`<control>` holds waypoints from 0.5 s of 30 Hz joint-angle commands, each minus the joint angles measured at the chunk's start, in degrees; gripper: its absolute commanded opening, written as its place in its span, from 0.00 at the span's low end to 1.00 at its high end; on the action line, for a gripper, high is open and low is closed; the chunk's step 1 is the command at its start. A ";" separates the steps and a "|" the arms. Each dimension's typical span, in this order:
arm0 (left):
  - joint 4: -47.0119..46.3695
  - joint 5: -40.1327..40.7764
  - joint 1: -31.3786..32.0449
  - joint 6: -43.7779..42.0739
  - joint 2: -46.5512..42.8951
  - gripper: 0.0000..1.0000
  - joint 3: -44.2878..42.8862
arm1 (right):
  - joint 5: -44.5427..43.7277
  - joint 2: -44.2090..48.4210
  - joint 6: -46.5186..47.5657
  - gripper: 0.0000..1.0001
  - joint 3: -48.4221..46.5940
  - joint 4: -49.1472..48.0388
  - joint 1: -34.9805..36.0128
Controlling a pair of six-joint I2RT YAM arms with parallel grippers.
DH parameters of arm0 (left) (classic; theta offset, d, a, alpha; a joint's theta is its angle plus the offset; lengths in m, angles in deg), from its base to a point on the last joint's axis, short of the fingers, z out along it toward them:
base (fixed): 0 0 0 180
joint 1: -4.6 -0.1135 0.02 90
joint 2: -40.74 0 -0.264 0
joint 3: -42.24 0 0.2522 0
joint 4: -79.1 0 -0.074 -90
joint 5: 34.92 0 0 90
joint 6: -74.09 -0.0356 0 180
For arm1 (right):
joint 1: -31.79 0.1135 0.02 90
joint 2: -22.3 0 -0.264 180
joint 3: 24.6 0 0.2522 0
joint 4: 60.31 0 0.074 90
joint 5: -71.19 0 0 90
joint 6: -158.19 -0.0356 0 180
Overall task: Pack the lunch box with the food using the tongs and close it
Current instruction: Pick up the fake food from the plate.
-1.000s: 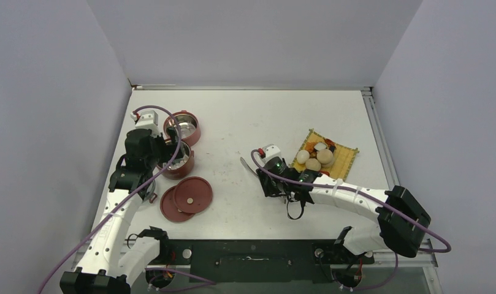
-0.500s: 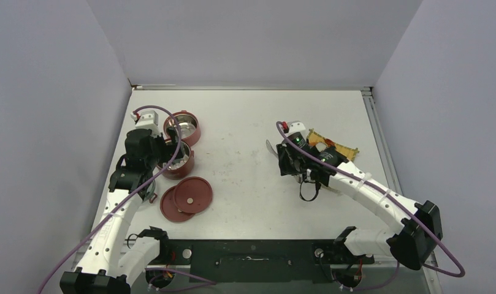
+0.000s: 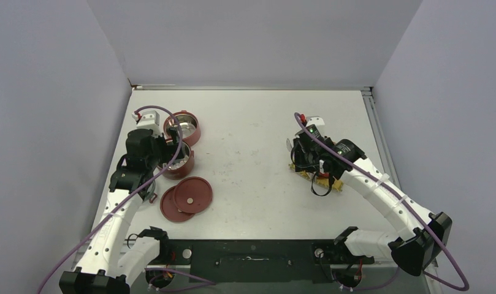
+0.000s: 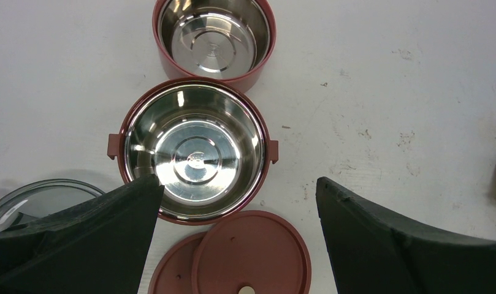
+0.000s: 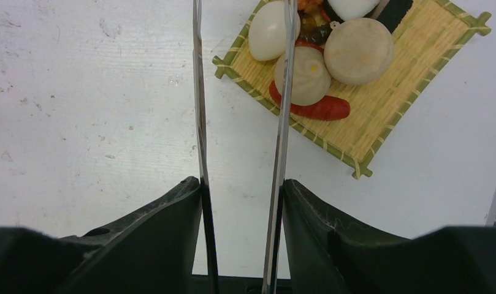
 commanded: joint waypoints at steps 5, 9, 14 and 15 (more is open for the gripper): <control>-1.10 -0.33 0.73 -0.30 -0.90 0.96 0.22 | -3.17 2.11 -2.97 0.46 -0.68 4.00 -0.76; -1.07 -0.27 0.81 -0.30 -0.98 0.96 0.22 | -2.84 2.05 -3.57 0.45 1.11 2.94 -0.95; -1.10 -0.27 0.95 -0.30 -0.99 0.96 0.27 | -2.93 1.41 -4.13 0.43 1.99 2.92 -1.08; -1.09 -0.23 1.03 -0.30 -0.99 0.96 0.27 | -2.92 1.20 -4.26 0.43 2.21 2.85 -1.10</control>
